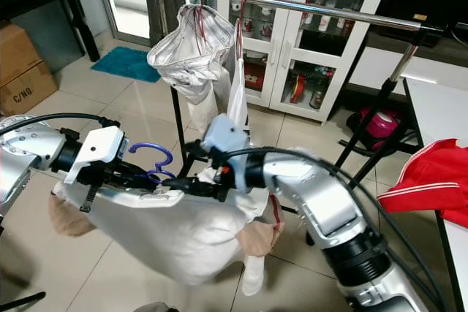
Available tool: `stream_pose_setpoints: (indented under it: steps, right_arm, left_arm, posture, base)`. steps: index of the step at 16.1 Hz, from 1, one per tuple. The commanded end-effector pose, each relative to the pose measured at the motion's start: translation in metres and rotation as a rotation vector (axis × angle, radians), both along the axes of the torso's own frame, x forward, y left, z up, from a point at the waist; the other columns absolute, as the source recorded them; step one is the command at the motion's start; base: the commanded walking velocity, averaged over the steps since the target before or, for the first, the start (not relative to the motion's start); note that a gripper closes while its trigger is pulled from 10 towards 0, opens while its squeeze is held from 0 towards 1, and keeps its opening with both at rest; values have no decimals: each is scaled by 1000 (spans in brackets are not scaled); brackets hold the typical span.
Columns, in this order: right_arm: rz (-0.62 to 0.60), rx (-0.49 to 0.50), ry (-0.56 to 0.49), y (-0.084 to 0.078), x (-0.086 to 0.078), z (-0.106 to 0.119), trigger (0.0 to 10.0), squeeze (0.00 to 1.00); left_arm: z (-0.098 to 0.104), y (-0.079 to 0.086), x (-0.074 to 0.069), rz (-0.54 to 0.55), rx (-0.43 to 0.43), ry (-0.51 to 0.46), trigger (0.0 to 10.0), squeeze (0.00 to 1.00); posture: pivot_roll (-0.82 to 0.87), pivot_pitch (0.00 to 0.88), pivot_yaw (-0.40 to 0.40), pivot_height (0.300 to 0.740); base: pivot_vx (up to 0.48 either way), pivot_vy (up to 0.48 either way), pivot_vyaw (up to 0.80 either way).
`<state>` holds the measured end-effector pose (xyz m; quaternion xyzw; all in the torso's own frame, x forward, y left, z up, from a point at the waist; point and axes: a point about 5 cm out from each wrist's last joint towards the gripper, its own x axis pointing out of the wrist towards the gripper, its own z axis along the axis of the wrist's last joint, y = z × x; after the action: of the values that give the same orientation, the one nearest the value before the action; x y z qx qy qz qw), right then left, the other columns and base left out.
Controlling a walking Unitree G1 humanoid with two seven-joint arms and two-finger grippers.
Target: Hang hanger
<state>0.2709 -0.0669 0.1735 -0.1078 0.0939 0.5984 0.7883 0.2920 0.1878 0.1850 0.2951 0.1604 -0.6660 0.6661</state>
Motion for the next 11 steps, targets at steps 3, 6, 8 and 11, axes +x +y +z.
stream_pose_setpoints:
  steps: [3, 6, 8, 11]
  right_arm:
    - [1, -43, 30, 3, -3, -11, 0, 0]
    - [-6, -38, 37, 4, -3, -11, 0, 0]
    - [-18, -37, 44, 3, -1, -10, 0, 0]
    - [-26, -33, 48, 3, 0, -10, 0, 0]
  left_arm:
    - [16, -4, 2, -8, -62, -43, 0, 0]
    - [17, -3, 3, 0, -65, -45, 0, 0]
    - [17, -3, 4, 6, -65, -45, 0, 0]
    - [17, -3, 5, 11, -67, -46, 0, 0]
  posture:
    - [-22, 0, -6, 740]
    - [-23, 0, -6, 740]
    - [-23, 0, -6, 740]
    - [-26, 0, -4, 740]
  base:
    - [0, 0, 0]
    - [0, 0, 0]
    - [0, 0, 0]
    - [0, 0, 0]
